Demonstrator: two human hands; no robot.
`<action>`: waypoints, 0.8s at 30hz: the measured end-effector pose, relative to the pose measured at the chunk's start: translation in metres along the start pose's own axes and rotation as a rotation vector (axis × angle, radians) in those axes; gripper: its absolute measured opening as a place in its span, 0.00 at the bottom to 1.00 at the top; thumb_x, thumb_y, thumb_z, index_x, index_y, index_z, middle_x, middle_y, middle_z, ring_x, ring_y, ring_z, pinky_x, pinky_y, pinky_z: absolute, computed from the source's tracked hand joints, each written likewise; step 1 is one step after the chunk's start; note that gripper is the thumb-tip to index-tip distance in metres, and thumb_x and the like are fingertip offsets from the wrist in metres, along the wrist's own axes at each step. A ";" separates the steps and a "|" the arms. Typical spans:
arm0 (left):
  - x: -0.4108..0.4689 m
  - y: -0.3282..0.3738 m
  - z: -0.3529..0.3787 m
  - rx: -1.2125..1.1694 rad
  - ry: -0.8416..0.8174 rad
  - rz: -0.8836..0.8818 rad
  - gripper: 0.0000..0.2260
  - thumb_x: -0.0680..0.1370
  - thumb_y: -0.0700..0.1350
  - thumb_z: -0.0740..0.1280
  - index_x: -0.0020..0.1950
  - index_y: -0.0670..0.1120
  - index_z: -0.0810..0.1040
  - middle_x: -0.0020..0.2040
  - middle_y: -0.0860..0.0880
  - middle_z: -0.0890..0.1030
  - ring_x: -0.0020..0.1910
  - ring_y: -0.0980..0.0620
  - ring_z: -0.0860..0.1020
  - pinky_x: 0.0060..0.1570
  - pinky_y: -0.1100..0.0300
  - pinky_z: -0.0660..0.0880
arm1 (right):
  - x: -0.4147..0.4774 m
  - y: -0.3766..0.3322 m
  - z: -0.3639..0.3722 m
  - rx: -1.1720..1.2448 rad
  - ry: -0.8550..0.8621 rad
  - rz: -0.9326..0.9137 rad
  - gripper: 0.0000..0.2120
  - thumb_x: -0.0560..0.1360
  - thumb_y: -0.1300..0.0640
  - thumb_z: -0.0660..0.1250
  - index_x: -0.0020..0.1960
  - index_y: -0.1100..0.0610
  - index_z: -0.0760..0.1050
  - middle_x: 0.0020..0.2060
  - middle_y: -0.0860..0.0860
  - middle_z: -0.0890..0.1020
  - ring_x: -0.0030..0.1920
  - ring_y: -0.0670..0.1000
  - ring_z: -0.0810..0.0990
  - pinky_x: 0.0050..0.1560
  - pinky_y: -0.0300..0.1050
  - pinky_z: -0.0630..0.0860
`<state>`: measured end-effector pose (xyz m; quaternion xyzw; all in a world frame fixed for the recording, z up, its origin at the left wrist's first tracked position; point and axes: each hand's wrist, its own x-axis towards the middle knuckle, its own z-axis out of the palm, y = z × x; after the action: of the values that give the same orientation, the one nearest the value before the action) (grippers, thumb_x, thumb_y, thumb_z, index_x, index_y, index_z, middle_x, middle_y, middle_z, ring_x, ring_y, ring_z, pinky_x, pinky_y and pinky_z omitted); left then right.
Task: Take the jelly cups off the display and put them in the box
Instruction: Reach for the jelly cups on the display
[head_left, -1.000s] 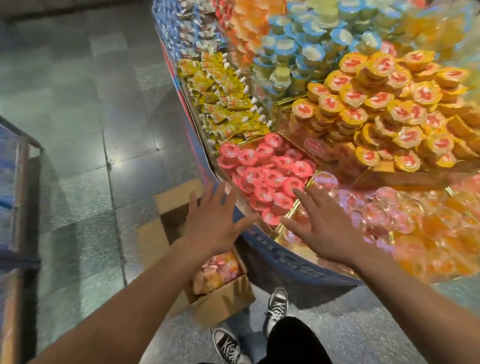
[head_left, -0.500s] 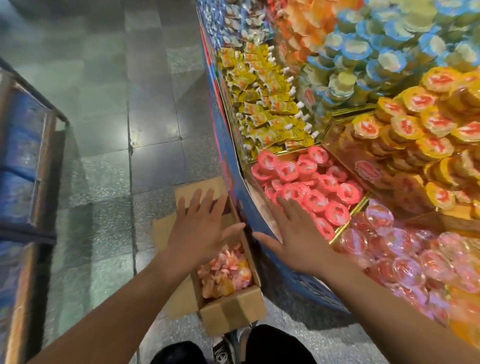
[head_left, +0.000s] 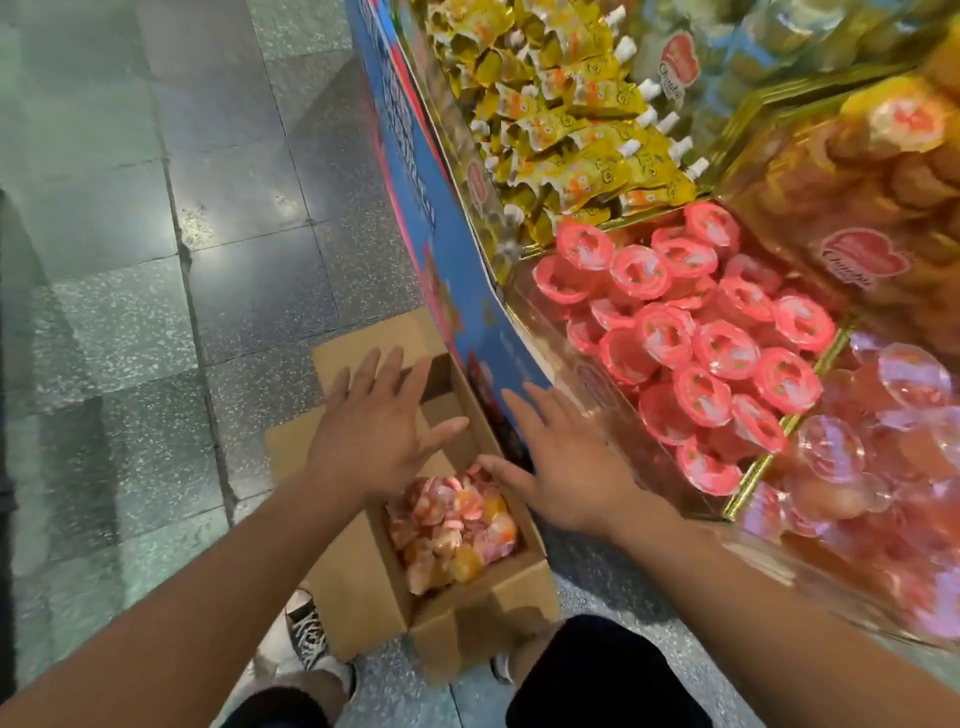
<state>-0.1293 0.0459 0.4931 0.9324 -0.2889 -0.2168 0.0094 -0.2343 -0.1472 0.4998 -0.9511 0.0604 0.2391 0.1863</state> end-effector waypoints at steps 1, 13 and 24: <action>0.009 -0.010 0.016 0.011 0.001 0.024 0.56 0.60 0.77 0.22 0.82 0.52 0.47 0.82 0.45 0.50 0.81 0.43 0.46 0.77 0.42 0.46 | 0.012 0.000 0.018 0.012 0.008 0.010 0.39 0.80 0.32 0.53 0.83 0.50 0.45 0.82 0.52 0.49 0.81 0.56 0.45 0.79 0.59 0.51; 0.151 -0.094 0.272 0.071 0.020 0.185 0.45 0.71 0.74 0.37 0.81 0.49 0.53 0.80 0.42 0.58 0.80 0.41 0.55 0.76 0.41 0.54 | 0.173 0.058 0.257 0.016 0.113 0.115 0.39 0.78 0.32 0.55 0.81 0.55 0.56 0.76 0.53 0.65 0.76 0.55 0.62 0.75 0.54 0.63; 0.249 -0.111 0.430 0.056 -0.159 0.263 0.37 0.79 0.70 0.49 0.81 0.49 0.50 0.81 0.44 0.57 0.79 0.42 0.54 0.76 0.40 0.54 | 0.272 0.125 0.401 -0.066 0.037 0.155 0.37 0.80 0.35 0.58 0.81 0.54 0.54 0.77 0.56 0.64 0.76 0.59 0.62 0.74 0.56 0.65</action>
<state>-0.0622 0.0495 -0.0114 0.8664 -0.4141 -0.2789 -0.0110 -0.1944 -0.1159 0.0018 -0.9533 0.1293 0.2372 0.1346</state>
